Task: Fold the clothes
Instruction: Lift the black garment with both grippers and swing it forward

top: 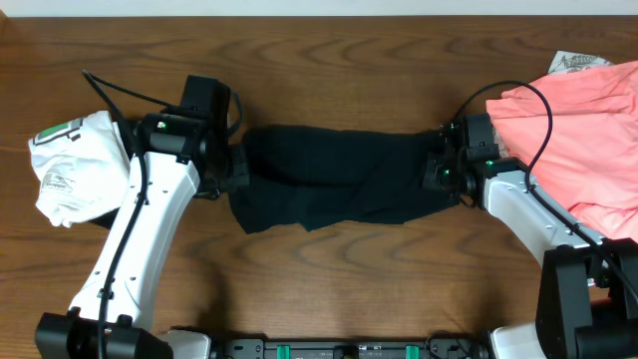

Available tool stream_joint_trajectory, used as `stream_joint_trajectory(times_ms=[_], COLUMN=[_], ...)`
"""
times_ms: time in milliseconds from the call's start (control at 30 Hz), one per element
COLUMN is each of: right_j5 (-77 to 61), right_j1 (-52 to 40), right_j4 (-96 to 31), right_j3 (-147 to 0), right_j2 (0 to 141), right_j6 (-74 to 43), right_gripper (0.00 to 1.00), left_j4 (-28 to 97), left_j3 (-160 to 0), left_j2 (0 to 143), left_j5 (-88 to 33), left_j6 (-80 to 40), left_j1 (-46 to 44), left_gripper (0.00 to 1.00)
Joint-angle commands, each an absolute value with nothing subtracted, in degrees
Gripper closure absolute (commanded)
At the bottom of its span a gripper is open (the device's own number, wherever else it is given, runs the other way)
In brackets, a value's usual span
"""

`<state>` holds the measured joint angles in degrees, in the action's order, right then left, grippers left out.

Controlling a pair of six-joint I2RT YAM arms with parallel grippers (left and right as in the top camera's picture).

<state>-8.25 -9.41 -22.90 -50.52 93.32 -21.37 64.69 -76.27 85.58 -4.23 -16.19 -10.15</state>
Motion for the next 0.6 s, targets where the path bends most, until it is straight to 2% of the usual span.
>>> stream_joint_trajectory(times_ms=[0,300,567], right_j5=[-8.3,-4.0,-3.9], right_j1=[-9.3,-8.5,-8.5], right_j4=[-27.7,-51.2,-57.1], right_j3=[-53.4,-67.9,-70.7], right_j2=[89.8,78.5,72.7], right_j6=[-17.3,-14.0,-13.4], right_gripper=[0.99,0.99,0.99], left_j4=[64.8,64.9,65.6], left_j3=[-76.1,-76.5,-76.5], left_j2=[85.9,79.5,71.5], left_j5=[-3.4,-3.4,-3.3], left_j6=[-15.2,-15.2,-15.2], left_j1=[-9.8,-9.8,-9.7], left_gripper=[0.94,0.94,0.94])
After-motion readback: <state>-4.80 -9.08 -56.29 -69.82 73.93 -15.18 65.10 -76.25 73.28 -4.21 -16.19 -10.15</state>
